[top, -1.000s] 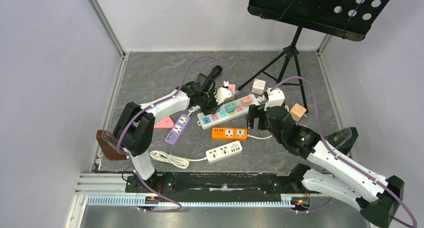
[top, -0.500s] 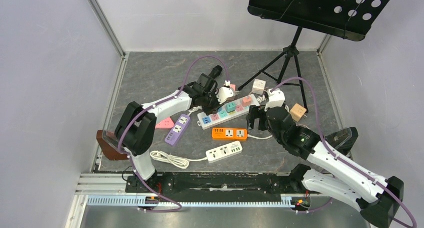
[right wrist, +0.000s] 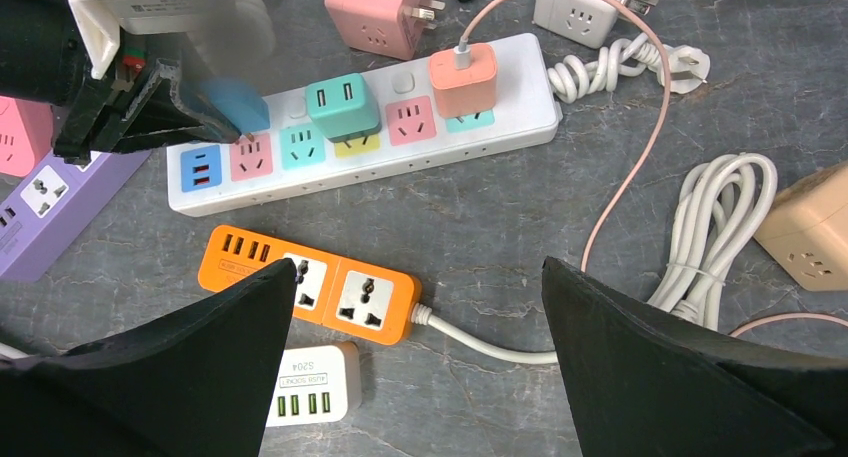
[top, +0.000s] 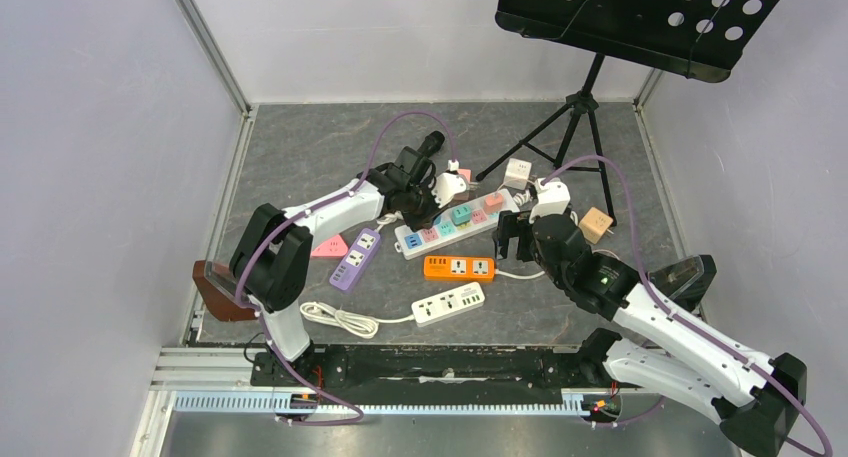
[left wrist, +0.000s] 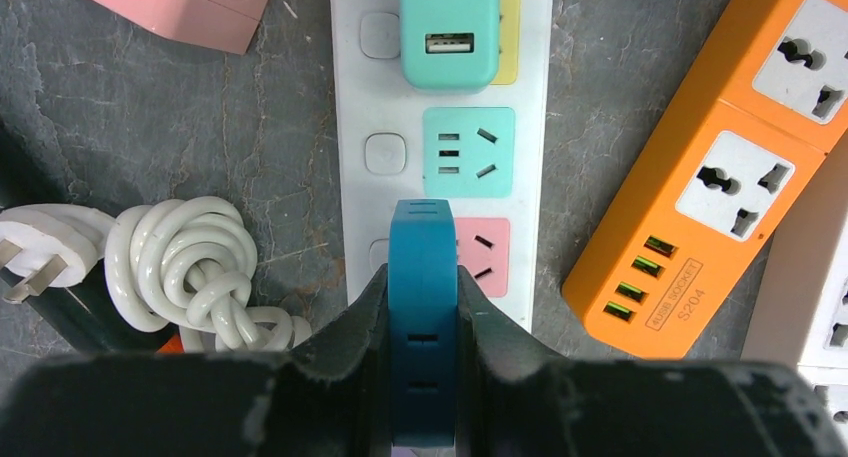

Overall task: Insert the plug
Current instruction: Insert the plug into the socket.

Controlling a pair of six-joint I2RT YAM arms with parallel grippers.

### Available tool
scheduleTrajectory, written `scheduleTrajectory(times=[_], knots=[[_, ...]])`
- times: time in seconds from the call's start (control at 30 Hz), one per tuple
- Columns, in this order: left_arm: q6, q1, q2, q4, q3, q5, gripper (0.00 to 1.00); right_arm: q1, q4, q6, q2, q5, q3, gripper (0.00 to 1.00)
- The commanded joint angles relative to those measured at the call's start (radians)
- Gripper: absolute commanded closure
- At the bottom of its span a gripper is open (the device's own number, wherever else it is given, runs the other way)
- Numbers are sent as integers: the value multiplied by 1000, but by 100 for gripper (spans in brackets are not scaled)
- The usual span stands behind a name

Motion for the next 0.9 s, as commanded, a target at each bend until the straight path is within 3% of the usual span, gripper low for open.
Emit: scheduleTrajectory(times=[0.0,0.87], knots=[[-54,-5,9,-51,16,-17,98,-7,33,-7,-8,-6,-14,6],[-124,-24,36,-31,-2,-26,98,-19,51,-11,6,-16,-31,6]])
